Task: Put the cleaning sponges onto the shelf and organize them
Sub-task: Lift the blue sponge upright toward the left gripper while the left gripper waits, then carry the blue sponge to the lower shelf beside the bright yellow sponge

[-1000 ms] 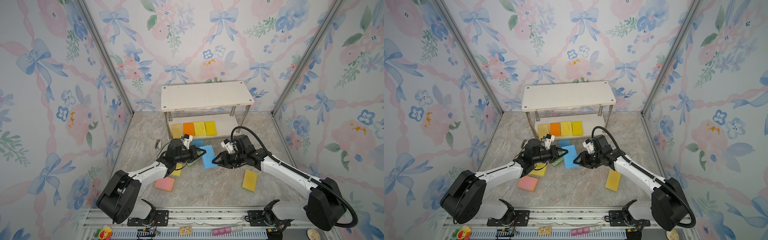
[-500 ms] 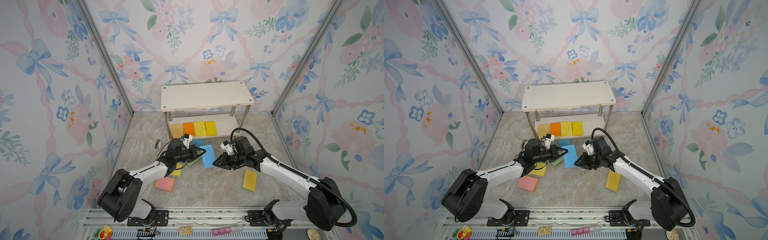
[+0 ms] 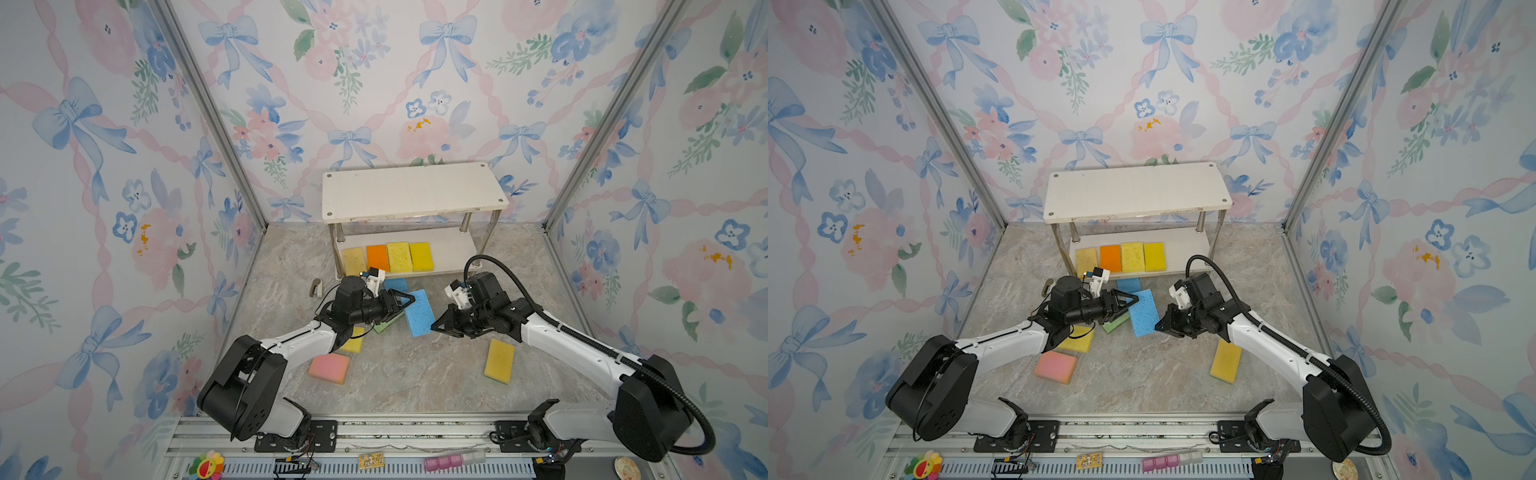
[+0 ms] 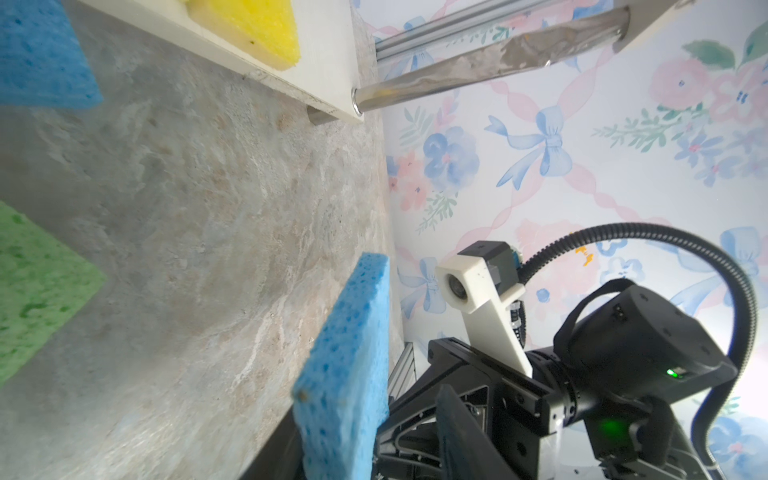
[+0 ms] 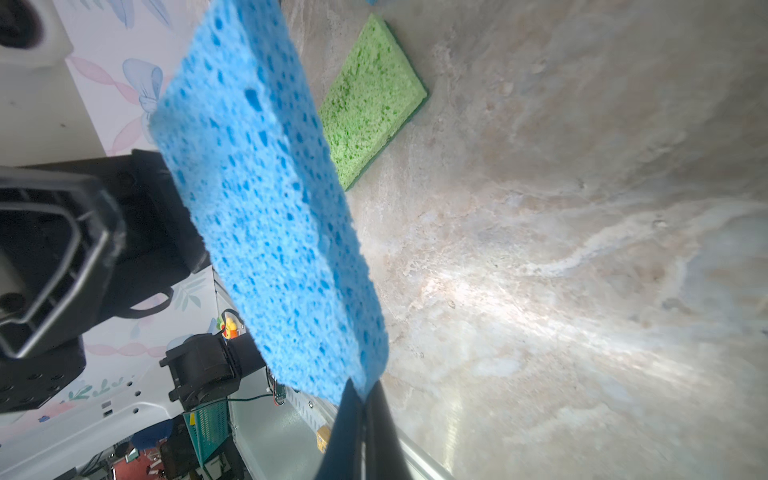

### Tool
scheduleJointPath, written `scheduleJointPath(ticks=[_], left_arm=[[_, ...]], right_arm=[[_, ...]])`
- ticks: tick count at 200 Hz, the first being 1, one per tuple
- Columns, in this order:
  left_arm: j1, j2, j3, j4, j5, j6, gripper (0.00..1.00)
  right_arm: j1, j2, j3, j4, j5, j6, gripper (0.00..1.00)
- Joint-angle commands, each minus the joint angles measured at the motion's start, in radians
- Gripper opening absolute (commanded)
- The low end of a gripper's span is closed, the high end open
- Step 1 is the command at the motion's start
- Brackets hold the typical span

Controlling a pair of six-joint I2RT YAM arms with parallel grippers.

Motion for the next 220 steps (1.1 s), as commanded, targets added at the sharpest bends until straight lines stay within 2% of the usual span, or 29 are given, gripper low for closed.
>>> scheduleJointPath(ticks=[1, 26, 44, 94, 157, 220], left_arm=[[0.020, -0.020, 0.011, 0.017, 0.019, 0.003, 0.62], [0.053, -0.062, -0.015, 0.017, 0.024, -0.005, 0.75], [0.086, -0.104, -0.044, 0.017, 0.028, -0.011, 0.79], [0.145, -0.212, -0.120, -0.014, 0.045, -0.019, 0.83], [0.200, -0.334, -0.175, -0.123, 0.057, 0.015, 0.89], [0.216, -0.387, -0.147, -0.281, 0.059, 0.084, 0.92]], right_arm=[[-0.025, -0.028, 0.047, -0.048, 0.079, -0.016, 0.02], [-0.054, -0.031, 0.080, -0.089, 0.154, -0.030, 0.02], [-0.097, -0.035, 0.102, -0.122, 0.225, -0.037, 0.01], [-0.197, 0.027, 0.192, -0.101, 0.381, -0.116, 0.01], [-0.205, 0.181, 0.326, -0.013, 0.519, -0.288, 0.01], [-0.209, 0.325, 0.382, 0.099, 0.553, -0.362, 0.01]])
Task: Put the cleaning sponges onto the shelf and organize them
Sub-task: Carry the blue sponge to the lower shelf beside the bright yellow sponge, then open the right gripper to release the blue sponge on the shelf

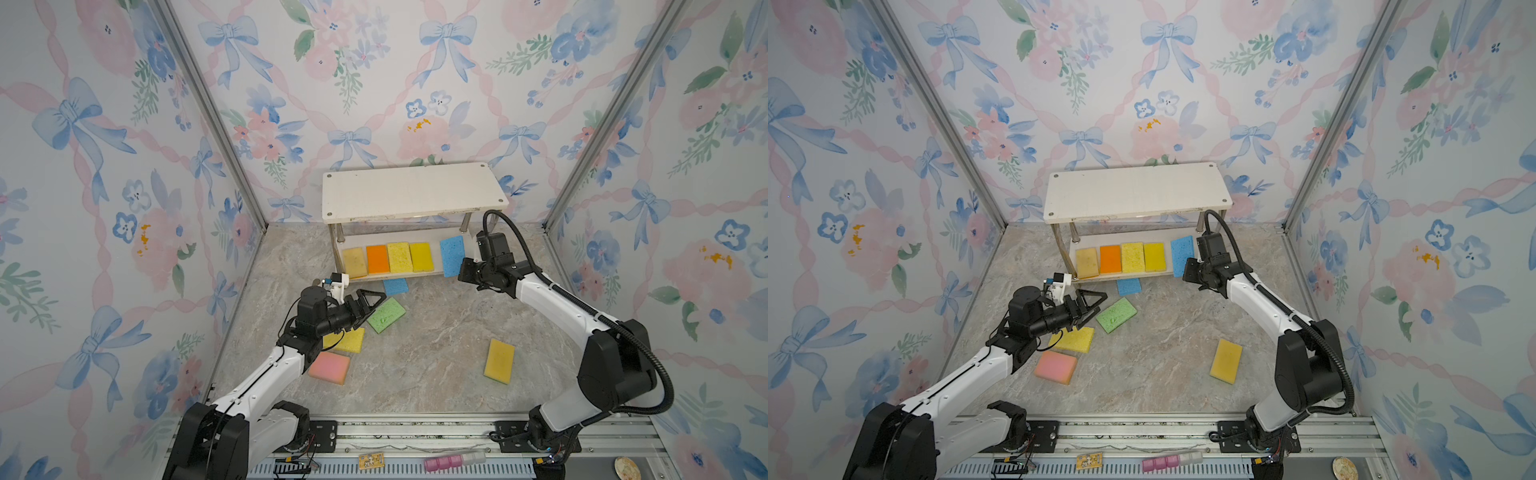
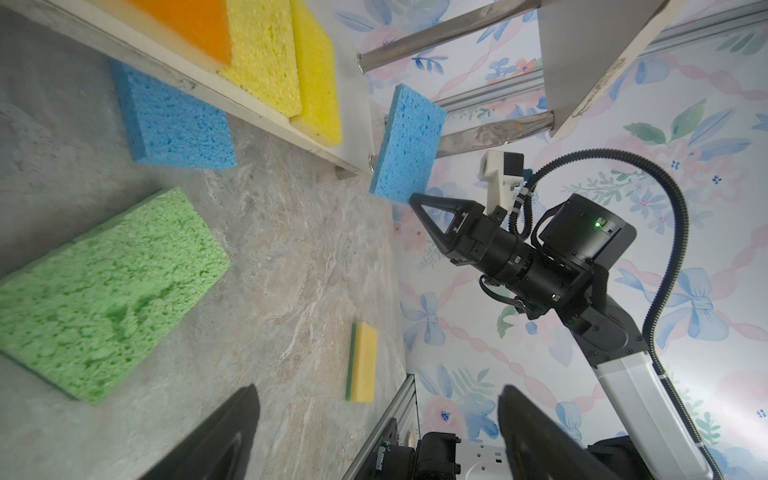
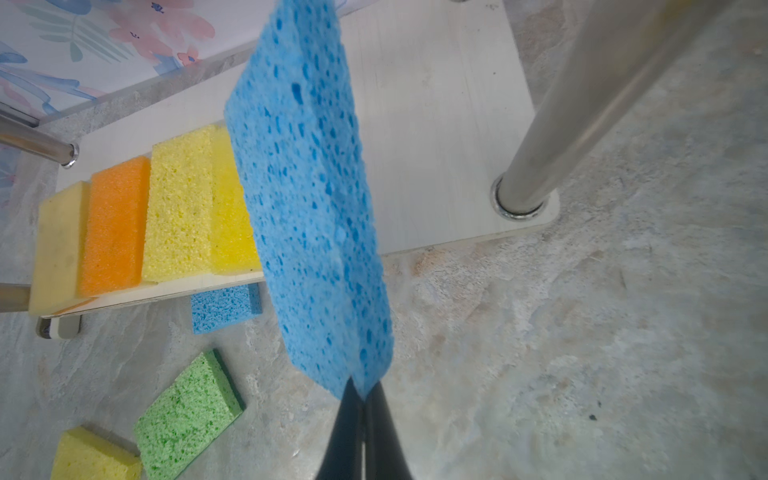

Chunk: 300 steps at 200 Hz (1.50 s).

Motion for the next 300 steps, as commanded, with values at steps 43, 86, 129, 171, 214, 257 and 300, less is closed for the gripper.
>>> scheduleJointPath(ticks=[43, 86, 129, 171, 214, 257, 300], left_arm=[[0.021, -0.052, 0.005, -0.115, 0.009, 0.057, 0.93], [0.046, -0.093, 0.001, -0.184, -0.014, 0.082, 0.94], [0.154, -0.233, -0.016, -0.355, -0.179, 0.108, 0.95], [0.185, -0.269, -0.058, -0.356, -0.169, 0.086, 0.96], [0.188, -0.271, -0.059, -0.356, -0.167, 0.082, 0.96], [0.191, -0.267, -0.068, -0.355, -0.170, 0.080, 0.96], [0.193, -0.259, -0.059, -0.354, -0.173, 0.080, 0.97]], right_arm=[[-0.015, 0.114, 0.090, 0.072, 0.031, -0.065, 0.00], [-0.029, 0.162, 0.117, 0.082, 0.011, -0.058, 0.01], [-0.030, 0.190, 0.138, 0.082, -0.007, -0.050, 0.01], [-0.031, 0.218, 0.159, 0.064, -0.030, -0.049, 0.01], [-0.034, 0.251, 0.181, 0.032, -0.061, -0.064, 0.02], [-0.038, 0.267, 0.192, 0.014, -0.070, -0.072, 0.14], [-0.048, 0.259, 0.190, 0.011, -0.046, -0.065, 0.44]])
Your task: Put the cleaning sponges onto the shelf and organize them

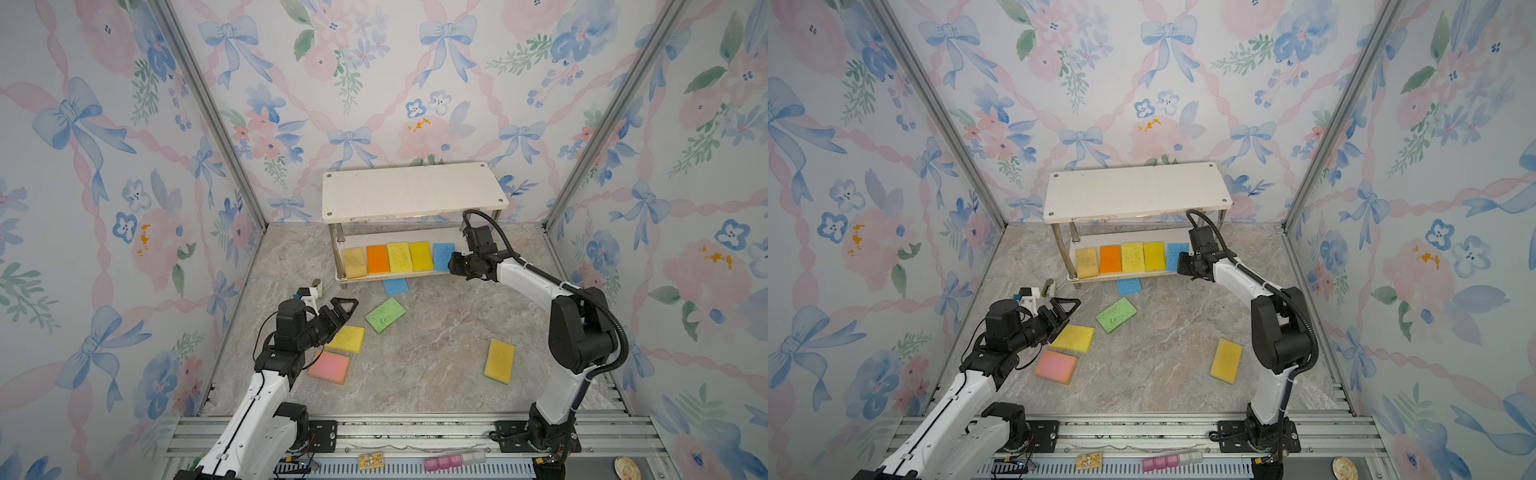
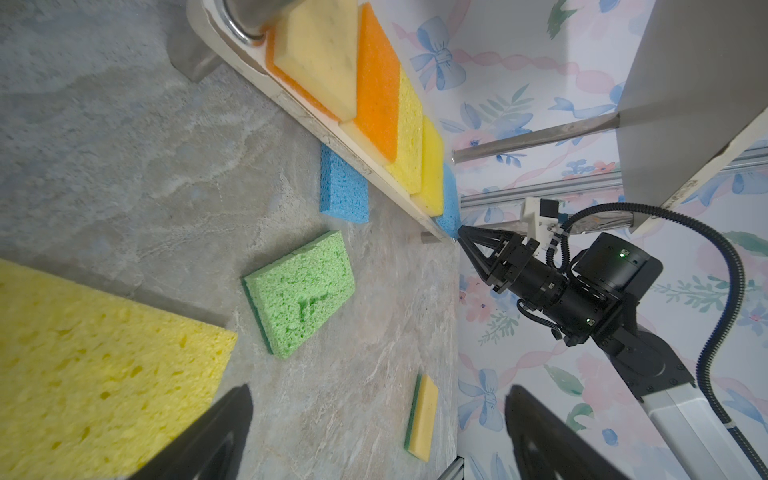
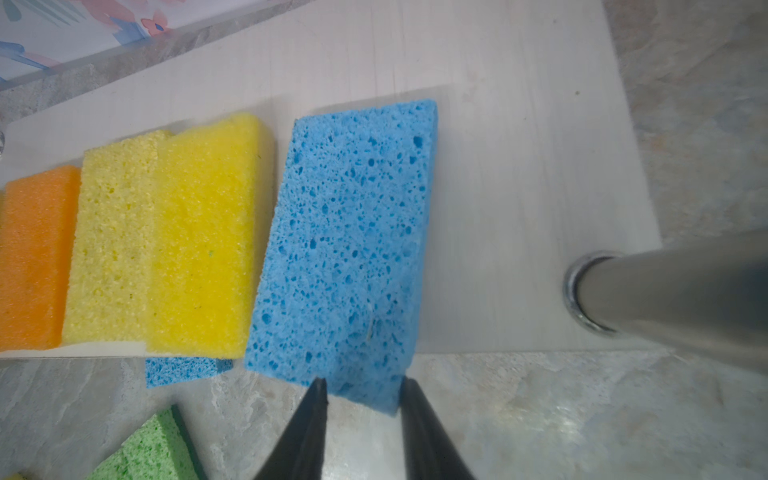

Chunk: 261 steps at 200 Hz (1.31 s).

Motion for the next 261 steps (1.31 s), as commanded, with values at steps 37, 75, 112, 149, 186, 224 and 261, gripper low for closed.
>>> scheduleJointPath(ticks=[37, 75, 112, 149, 186, 224, 261], left_arm=[[0.011, 0.005, -0.003, -0.006, -0.015, 0.003, 0.97], [0.011, 0.005, -0.004, -0.006, -0.023, 0.003, 0.98], [0.012, 0.010, -0.005, -0.006, -0.034, 0.003, 0.98], [0.011, 0.018, -0.006, 0.014, -0.039, -0.002, 0.98], [0.012, 0.015, -0.014, 0.023, -0.040, -0.006, 0.98], [0.012, 0.009, -0.023, 0.022, -0.042, -0.009, 0.98], [0.012, 0.016, -0.022, 0.031, -0.040, -0.011, 0.98]], right_arm=[[-0.032, -0.017, 0.009, -0.028, 0.015, 0.008, 0.51], [-0.045, -0.138, -0.142, 0.040, -0.021, 0.123, 0.55], [-0.076, -0.297, -0.398, 0.269, -0.109, 0.443, 0.67], [-0.136, -0.268, -0.480, 0.499, -0.281, 0.682, 0.96], [-0.145, -0.220, -0.414, 0.495, -0.319, 0.698, 0.97], [-0.143, -0.162, -0.400, 0.566, -0.358, 0.755, 0.97], [-0.128, -0.121, -0.381, 0.602, -0.373, 0.786, 0.97]])
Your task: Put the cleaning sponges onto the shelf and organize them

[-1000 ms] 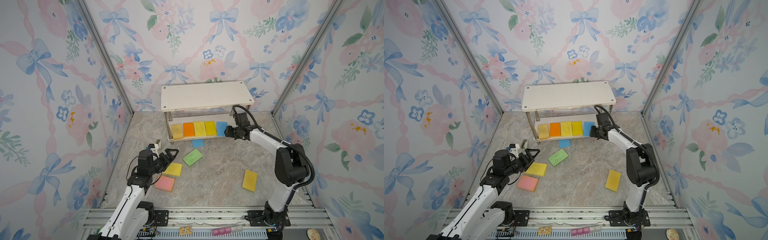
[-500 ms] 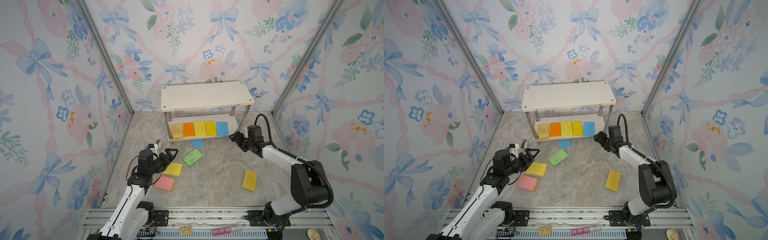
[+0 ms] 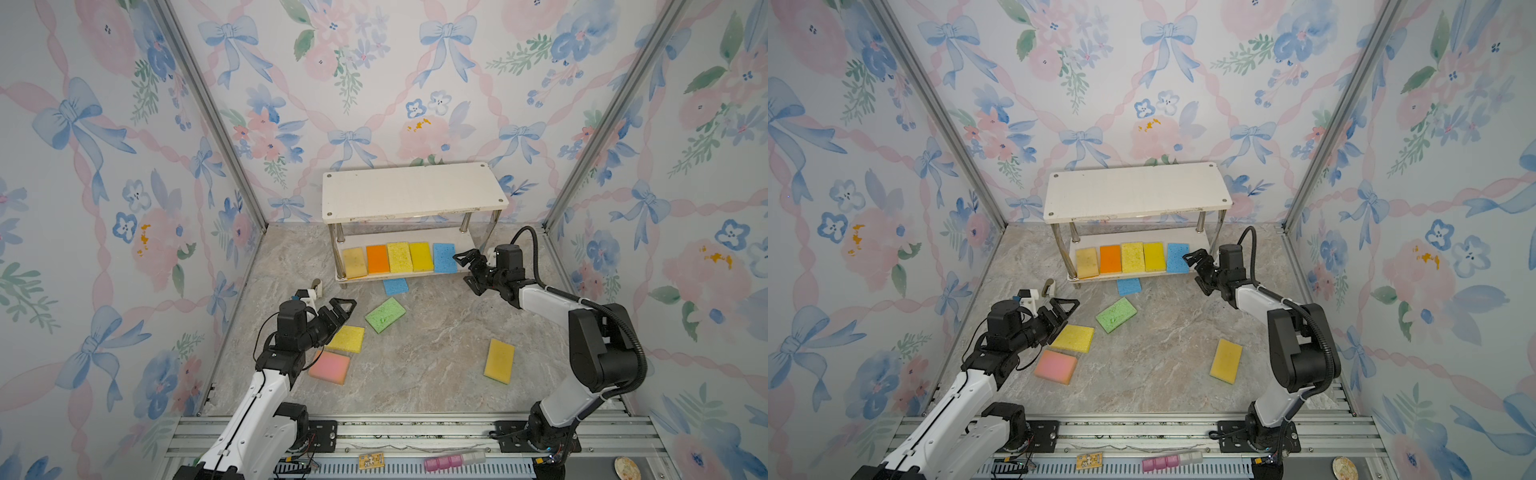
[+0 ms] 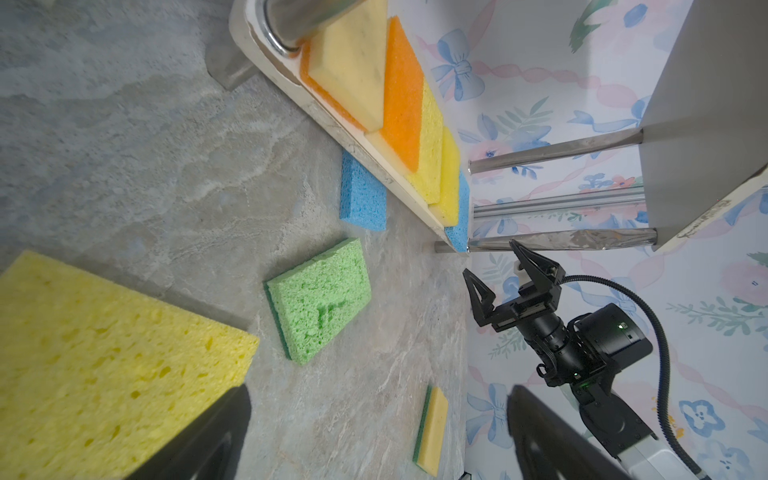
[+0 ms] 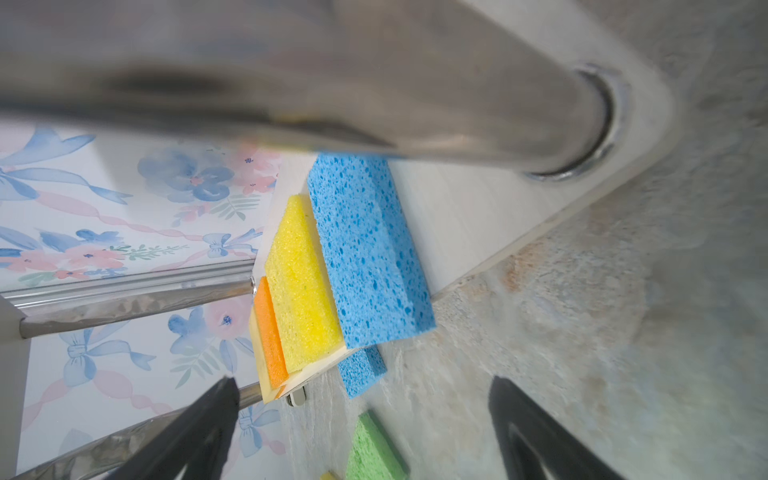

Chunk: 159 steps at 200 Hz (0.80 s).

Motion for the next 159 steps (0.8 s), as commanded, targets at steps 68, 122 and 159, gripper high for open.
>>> scheduleJointPath(ticks=[68, 122, 159], left_arm=[[0.008, 0.000, -0.014, 0.028, -0.003, -0.005, 0.98], [0.007, -0.004, -0.020, 0.028, -0.001, -0.007, 0.98], [0.007, 0.002, -0.017, 0.028, -0.004, -0.005, 0.98]], right_arm=[[0.045, 0.062, 0.086, 0.024, -0.020, 0.027, 0.97], [0.051, 0.064, 0.093, 0.031, 0.030, 0.046, 0.97], [0.076, -0.048, -0.056, 0.060, 0.209, 0.174, 0.97]])
